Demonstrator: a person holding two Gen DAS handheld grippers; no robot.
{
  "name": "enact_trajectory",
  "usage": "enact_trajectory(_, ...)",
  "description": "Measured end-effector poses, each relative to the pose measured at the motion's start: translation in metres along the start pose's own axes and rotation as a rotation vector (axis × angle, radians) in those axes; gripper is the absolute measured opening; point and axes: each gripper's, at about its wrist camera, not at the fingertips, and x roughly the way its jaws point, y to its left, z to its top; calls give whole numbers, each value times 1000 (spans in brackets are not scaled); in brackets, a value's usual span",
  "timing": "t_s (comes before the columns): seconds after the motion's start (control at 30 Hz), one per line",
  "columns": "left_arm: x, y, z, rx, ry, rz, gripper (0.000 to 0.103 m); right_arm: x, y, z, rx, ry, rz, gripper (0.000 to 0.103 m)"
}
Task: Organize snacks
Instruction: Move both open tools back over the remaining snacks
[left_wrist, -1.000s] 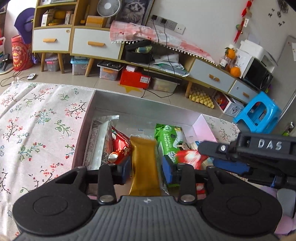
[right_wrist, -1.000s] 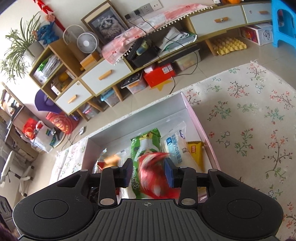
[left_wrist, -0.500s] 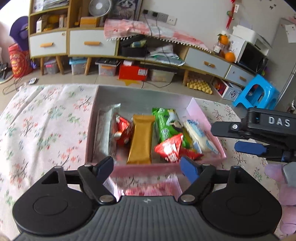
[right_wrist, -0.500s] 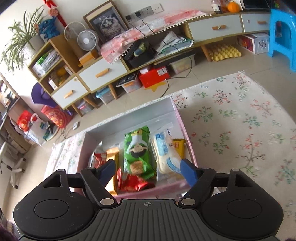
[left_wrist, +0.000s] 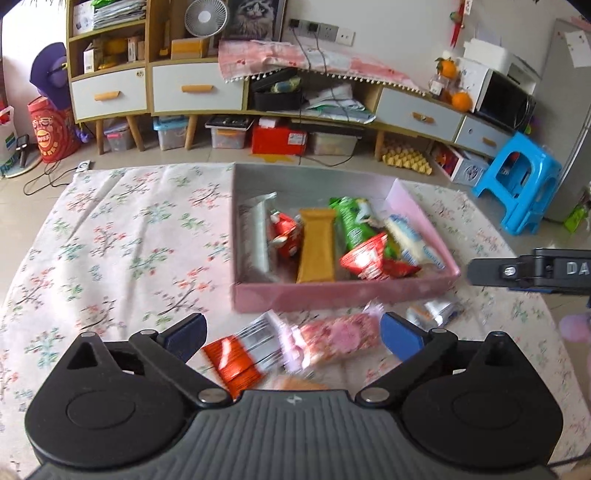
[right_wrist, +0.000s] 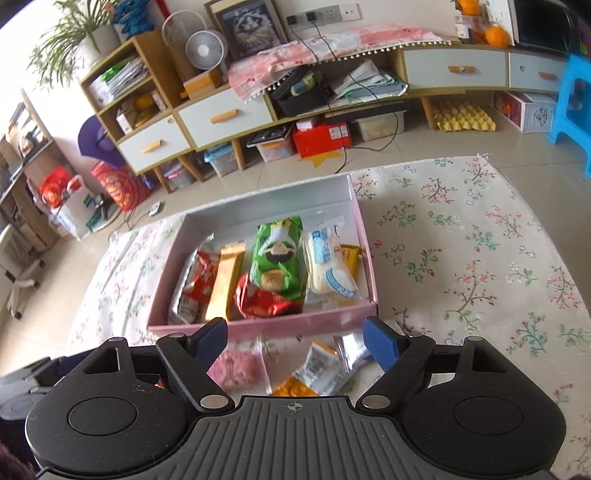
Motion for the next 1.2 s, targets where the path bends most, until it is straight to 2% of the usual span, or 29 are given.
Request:
enact_trajectory(0.1,-2,8,-6,25,10,22,102,-1,0,-6,-36,4,-19,95)
enact_trajectory(0.4,1,33,-32,98,80,78,102,12,-1,-28,-120,88,-60,95)
enact_trajectory(0.7,9,25,-54,136,135,25,102,28,9,-49,-222,153,-111,95)
enact_trajectory(0.9,20,3,-59,173,136,-6,101,45,9,-48,-176,161,-114,95)
enact_trajectory(1.07,25,-13,-60,201,126,-37,94,60,-1,-41,-75,153,-110,95)
enact_trajectory(1.2,27,-23,-60,229,116,-57,89,74,-2,-41,-81,135,-150,95)
